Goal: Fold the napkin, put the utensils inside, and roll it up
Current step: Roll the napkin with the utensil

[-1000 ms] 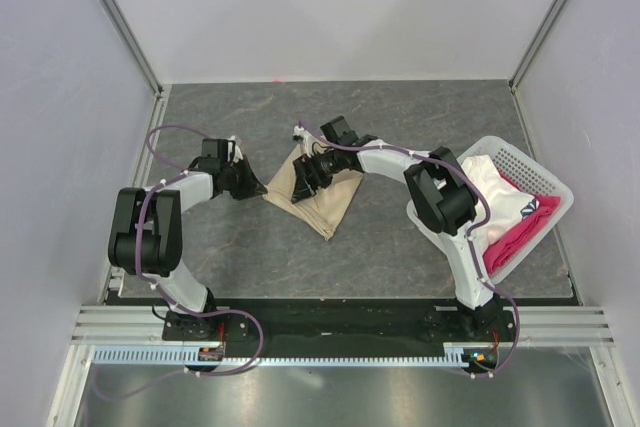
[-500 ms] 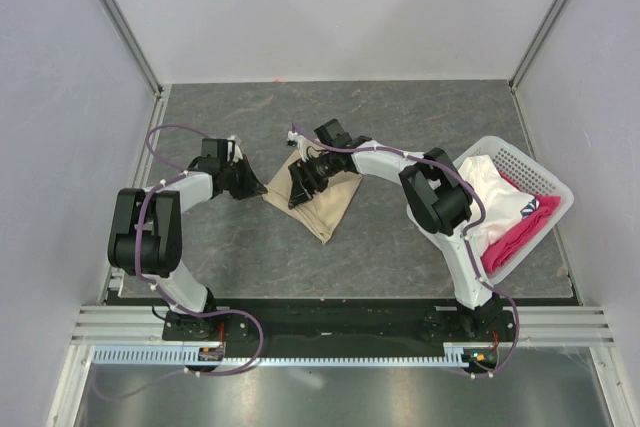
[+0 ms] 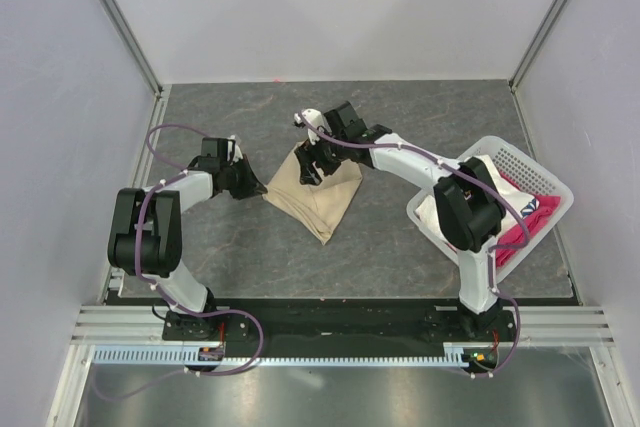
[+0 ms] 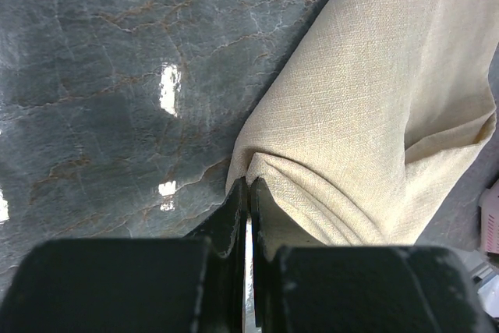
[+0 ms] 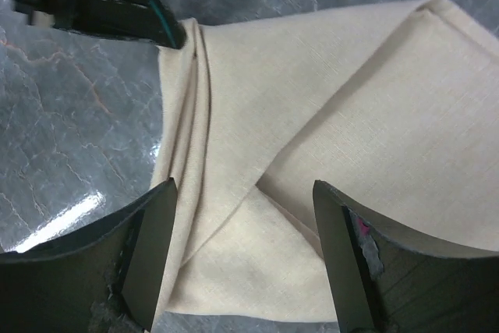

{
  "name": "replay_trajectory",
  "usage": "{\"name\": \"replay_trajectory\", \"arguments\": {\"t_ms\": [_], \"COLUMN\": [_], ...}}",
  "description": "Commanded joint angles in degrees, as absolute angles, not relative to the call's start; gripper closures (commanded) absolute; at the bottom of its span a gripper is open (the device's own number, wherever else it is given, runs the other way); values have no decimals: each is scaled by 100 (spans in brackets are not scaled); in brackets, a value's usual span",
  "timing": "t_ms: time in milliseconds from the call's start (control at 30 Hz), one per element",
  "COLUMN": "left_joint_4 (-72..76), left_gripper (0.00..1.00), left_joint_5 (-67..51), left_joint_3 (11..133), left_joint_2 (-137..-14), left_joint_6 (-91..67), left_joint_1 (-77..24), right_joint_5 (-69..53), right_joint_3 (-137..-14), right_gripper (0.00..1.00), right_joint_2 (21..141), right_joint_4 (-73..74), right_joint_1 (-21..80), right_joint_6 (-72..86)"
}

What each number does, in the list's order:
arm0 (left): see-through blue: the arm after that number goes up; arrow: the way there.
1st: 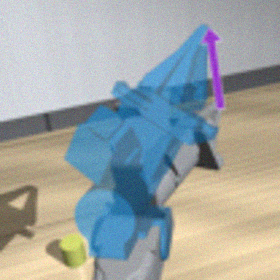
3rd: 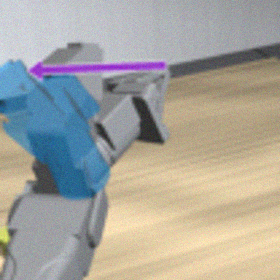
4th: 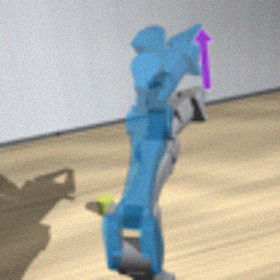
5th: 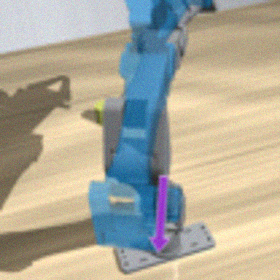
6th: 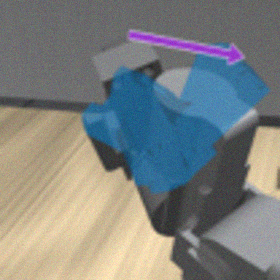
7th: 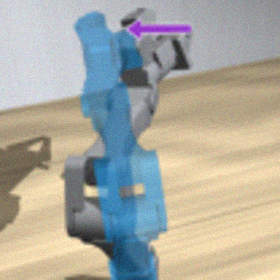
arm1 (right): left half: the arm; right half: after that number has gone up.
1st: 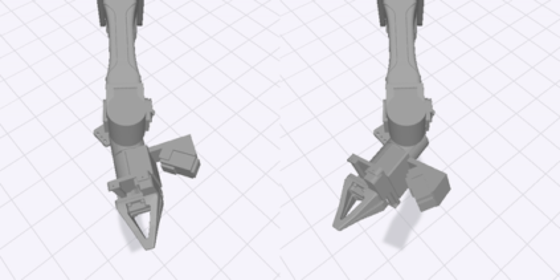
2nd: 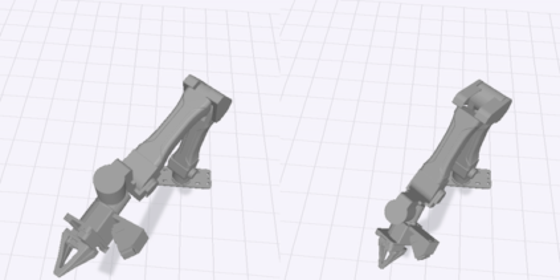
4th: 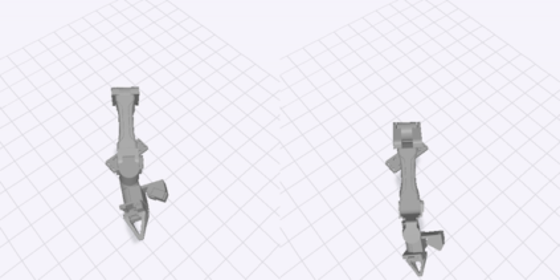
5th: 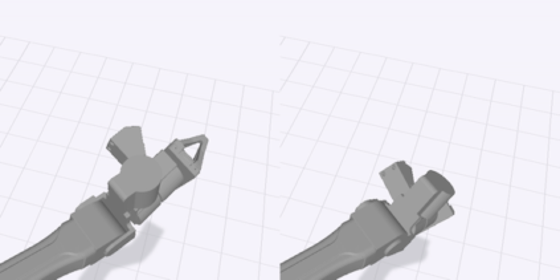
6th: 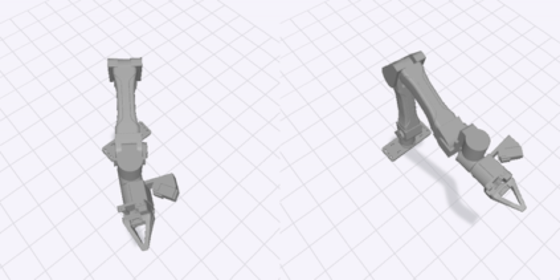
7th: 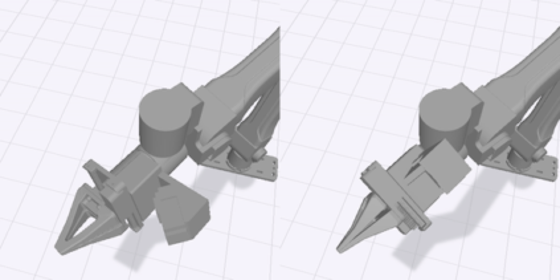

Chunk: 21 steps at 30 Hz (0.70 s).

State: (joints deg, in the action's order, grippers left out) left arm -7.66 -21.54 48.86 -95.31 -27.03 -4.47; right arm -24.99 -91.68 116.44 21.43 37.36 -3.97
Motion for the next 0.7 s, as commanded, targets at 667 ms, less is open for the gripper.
{"name": "replay_trajectory", "arguments": {"t_ms": [667], "left_joint_4": [-967], "left_gripper": [98], "left_joint_5": [-2276], "left_joint_3": [5194], "left_joint_2": [-9633], "left_joint_6": [-2681], "left_joint_1": [-422], "right_joint_5": [-458], "right_joint_3": [-9334], "right_gripper": [37], "right_joint_2": [12111], "right_joint_4": [2522], "right_joint_1": [5678], "right_joint_6": [-712]}}
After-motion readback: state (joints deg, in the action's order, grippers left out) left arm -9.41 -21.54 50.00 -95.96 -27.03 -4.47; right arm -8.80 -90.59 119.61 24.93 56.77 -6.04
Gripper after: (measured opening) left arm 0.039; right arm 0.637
